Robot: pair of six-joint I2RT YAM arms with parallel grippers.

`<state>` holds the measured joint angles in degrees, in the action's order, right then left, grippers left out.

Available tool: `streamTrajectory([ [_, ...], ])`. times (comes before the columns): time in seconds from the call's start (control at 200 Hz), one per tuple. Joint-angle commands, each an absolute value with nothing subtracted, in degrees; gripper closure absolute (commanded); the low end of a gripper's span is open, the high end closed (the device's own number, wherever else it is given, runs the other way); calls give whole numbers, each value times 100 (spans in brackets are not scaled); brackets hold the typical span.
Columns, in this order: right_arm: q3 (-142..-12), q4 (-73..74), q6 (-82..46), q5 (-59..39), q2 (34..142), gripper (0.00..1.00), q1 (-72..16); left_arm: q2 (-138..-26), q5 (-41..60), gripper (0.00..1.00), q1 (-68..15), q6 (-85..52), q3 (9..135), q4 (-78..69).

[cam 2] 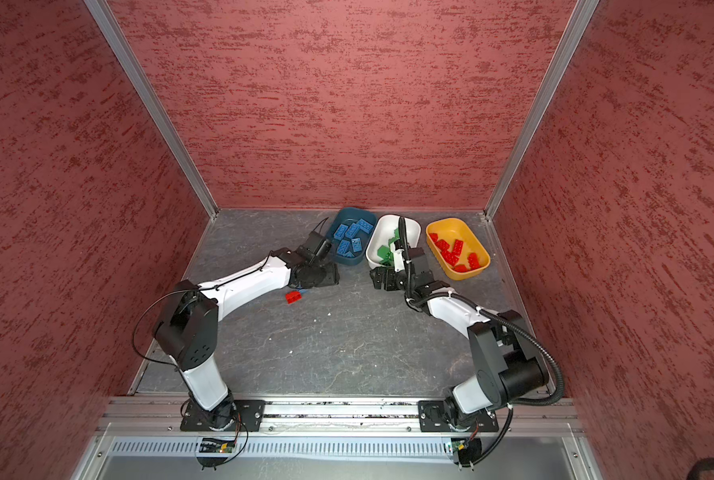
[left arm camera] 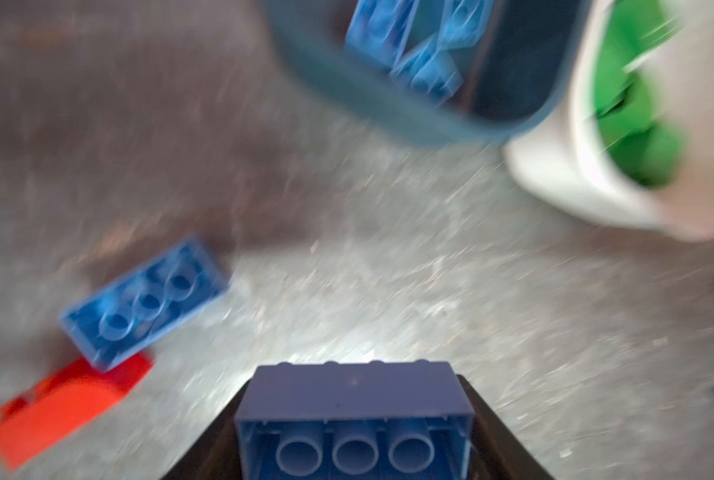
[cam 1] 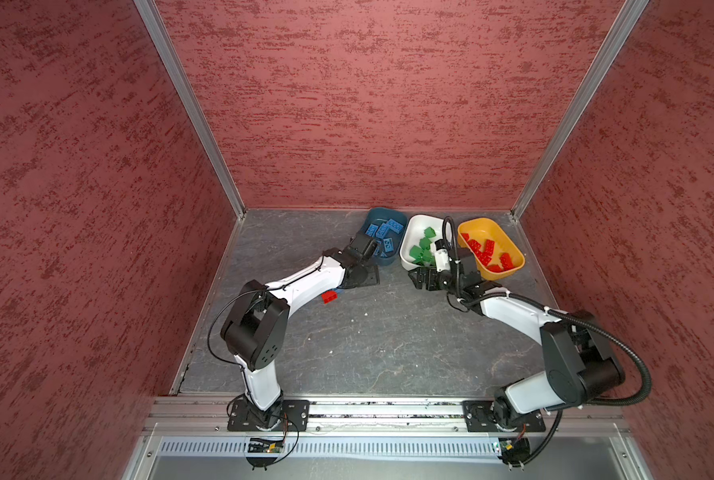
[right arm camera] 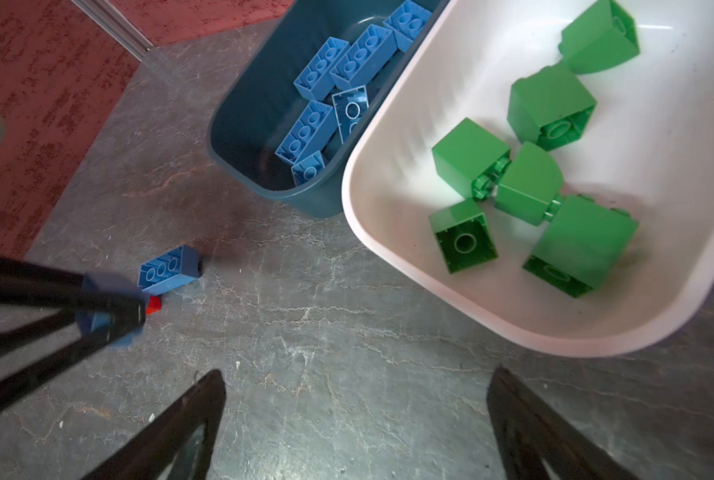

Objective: Sort the legos into containers by color

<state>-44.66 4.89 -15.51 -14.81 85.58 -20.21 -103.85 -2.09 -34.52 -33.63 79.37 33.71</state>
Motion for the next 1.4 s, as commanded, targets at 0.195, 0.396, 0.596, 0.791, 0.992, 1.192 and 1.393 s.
streamTrajectory([
  [0.195,-4202,822,-1248,-1673,8046,1,-2142,-11674,-85,55,-3121,-3180,9597,2893],
  [0.396,-4149,707,-1207,-1553,7924,1,-2203,-12261,-133,55,-2963,-3287,10360,2802],
  [0.596,-4153,621,-1026,-1460,7846,1,-2335,-12798,-23,43,-2917,-3101,11156,3058],
  [0.791,-4140,637,-1028,-1354,7867,1,-2481,-12638,-87,6,-2909,-2873,11251,3374],
  [0.992,-4216,641,-976,-1276,8040,1,-2618,-11447,167,1,-2526,-2814,9556,3070],
  [1.192,-4367,735,-960,-1291,8282,1,-2697,-10260,896,1,-1783,-2968,7401,2548],
  [1.393,-4709,731,-883,-1353,8737,1,-2828,-9927,1704,1,-1468,-3084,6258,2074],
])
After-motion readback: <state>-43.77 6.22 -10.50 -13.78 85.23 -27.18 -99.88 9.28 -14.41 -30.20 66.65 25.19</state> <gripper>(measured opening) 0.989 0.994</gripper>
